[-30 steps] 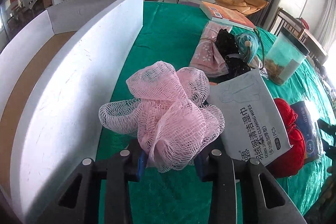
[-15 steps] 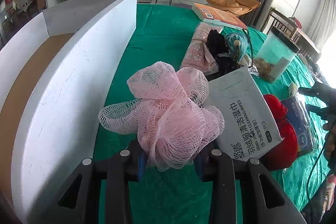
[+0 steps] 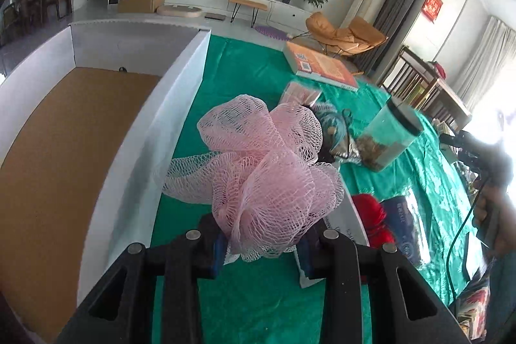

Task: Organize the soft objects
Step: 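Carry puff and tissue pack over the white box and open both tools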

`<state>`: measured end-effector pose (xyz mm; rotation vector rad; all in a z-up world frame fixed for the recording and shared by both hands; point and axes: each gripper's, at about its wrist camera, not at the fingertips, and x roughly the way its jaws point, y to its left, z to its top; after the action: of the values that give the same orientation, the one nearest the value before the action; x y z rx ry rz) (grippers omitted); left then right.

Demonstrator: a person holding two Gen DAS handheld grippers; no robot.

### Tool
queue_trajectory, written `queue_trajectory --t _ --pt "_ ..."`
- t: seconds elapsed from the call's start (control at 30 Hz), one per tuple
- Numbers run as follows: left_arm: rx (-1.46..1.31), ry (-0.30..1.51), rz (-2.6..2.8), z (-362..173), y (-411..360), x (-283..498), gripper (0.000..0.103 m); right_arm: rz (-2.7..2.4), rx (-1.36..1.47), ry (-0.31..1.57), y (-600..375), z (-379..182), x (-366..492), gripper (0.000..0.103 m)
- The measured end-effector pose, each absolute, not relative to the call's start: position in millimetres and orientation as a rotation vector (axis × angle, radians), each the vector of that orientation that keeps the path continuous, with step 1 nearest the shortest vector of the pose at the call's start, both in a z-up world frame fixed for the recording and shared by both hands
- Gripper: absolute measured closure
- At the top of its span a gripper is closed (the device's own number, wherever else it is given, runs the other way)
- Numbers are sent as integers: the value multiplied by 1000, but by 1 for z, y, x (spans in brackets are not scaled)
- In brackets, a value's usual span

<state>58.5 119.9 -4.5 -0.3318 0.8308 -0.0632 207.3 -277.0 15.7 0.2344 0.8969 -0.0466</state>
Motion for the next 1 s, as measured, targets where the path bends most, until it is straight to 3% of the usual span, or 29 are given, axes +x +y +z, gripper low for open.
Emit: queue_trajectory --t 0.2,0.47,0.53,0.57,0.6,0.63,0.67,0.83,1.0 --pt "-372 733 -27 41 167 31 68 175 117 762 -173 90 186 43" --pt "-304 685 234 75 276 -42 68 666 106 766 26 115 96 43" --pt "-298 703 340 72 303 -61 62 771 85 774 69 116 72 43" --pt "-293 713 398 67 316 -68 47 812 73 776 86 115 62 42" --pt "-292 723 457 61 326 -76 20 843 59 782 102 112 55 41" --pt "-297 731 512 55 337 -82 7 873 50 794 114 107 48 36" --pt "-304 725 560 48 343 -89 0 908 44 817 127 100 45 31" --pt "-371 749 584 23 348 -96 0 873 21 861 118 66 44 28" --pt "-306 733 390 25 283 -70 0 596 -5 793 38 31 48 28"
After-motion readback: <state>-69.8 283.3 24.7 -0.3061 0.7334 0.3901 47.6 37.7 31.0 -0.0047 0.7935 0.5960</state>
